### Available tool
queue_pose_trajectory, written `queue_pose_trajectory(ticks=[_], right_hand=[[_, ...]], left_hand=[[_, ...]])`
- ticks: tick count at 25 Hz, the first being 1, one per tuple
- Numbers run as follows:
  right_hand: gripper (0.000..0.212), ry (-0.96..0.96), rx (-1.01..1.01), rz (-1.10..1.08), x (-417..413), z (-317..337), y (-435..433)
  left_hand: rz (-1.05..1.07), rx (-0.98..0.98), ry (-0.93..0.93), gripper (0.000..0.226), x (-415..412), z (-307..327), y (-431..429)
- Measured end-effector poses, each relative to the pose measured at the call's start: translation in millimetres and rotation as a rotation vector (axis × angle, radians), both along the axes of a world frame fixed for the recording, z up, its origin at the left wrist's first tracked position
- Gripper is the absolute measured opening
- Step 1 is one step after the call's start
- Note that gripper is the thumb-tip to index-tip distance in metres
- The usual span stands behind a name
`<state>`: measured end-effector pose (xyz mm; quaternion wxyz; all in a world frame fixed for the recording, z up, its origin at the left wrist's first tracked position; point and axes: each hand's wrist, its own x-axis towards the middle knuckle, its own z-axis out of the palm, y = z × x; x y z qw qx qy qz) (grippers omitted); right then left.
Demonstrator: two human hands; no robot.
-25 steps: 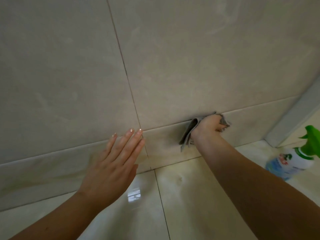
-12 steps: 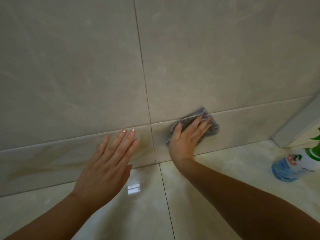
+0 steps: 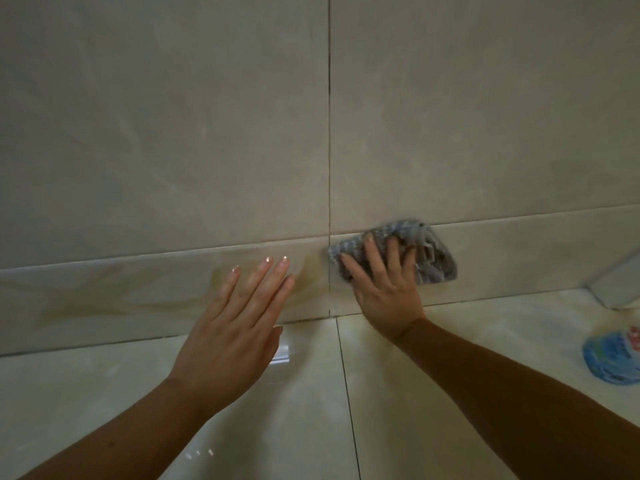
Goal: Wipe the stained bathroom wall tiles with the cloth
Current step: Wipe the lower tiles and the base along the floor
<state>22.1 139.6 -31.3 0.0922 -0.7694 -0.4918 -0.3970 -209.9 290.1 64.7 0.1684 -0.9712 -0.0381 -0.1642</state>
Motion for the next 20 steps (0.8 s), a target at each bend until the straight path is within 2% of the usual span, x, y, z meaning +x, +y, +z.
queue_pose_trajectory(ticks=[4, 9, 13, 16, 18, 20], right_hand=[[0.064, -0.181, -0.048, 0.112, 12, 1, 4], [0.076, -0.325, -0.292, 0.248, 20, -9, -5], [0.089, -0.324, -0.446, 0.245, 44, -18, -46], [0.093, -0.259, -0.323, 0.161, 41, 1, -51], [0.082, -0.195, -0.153, 0.166, 25, 23, -19], [0.073, -0.17, -0.103, 0.224, 11, 30, 12]], left_hand=[[0.01, 0.003, -0.006, 0.068, 11, -3, 0], [-0.003, -0.003, -0.01, 0.068, 31, -5, -11], [0.006, -0.028, -0.038, 0.069, 37, -3, -17], [0.026, -0.03, -0.043, 0.07, 31, -3, -10], [0.05, -0.043, -0.047, 0.071, 27, -4, -5], [0.07, -0.063, -0.058, 0.071, 24, -6, -5]])
